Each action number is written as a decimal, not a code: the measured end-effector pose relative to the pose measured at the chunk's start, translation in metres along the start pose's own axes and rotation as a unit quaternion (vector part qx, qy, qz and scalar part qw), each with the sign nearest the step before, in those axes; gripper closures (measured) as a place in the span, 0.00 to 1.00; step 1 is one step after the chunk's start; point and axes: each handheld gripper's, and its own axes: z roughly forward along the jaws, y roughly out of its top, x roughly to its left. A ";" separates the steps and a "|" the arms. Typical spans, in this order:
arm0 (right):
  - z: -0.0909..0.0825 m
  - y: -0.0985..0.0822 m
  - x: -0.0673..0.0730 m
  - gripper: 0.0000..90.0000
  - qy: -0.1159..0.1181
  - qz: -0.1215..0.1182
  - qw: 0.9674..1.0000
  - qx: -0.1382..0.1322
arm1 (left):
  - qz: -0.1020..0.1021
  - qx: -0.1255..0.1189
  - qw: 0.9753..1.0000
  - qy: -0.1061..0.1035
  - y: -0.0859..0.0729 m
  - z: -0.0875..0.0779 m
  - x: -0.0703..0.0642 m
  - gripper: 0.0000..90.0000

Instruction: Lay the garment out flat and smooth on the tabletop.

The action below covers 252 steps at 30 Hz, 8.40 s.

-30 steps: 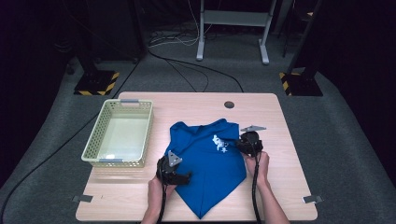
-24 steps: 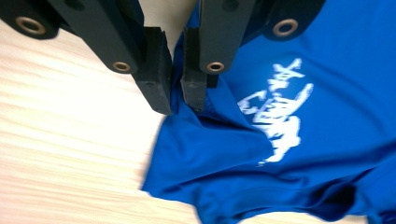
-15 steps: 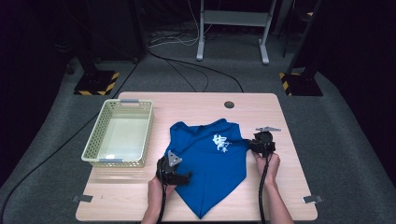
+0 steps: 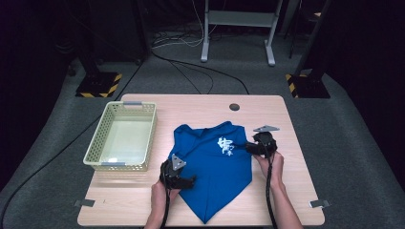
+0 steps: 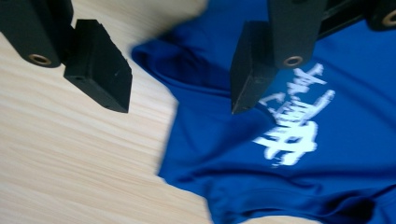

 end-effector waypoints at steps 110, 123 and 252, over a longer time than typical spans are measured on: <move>0.030 -0.036 0.004 0.03 0.016 0.018 1.000 0.012 | 0.006 -0.005 1.000 0.012 -0.005 -0.005 -0.014 0.13; 0.027 -0.042 0.001 0.02 0.018 0.018 1.000 0.001 | -0.008 -0.031 0.999 -0.003 0.000 -0.010 -0.004 0.13; 0.021 -0.049 -0.022 0.04 0.018 0.018 1.000 -0.002 | -0.087 0.013 0.996 0.013 0.093 0.070 0.073 0.38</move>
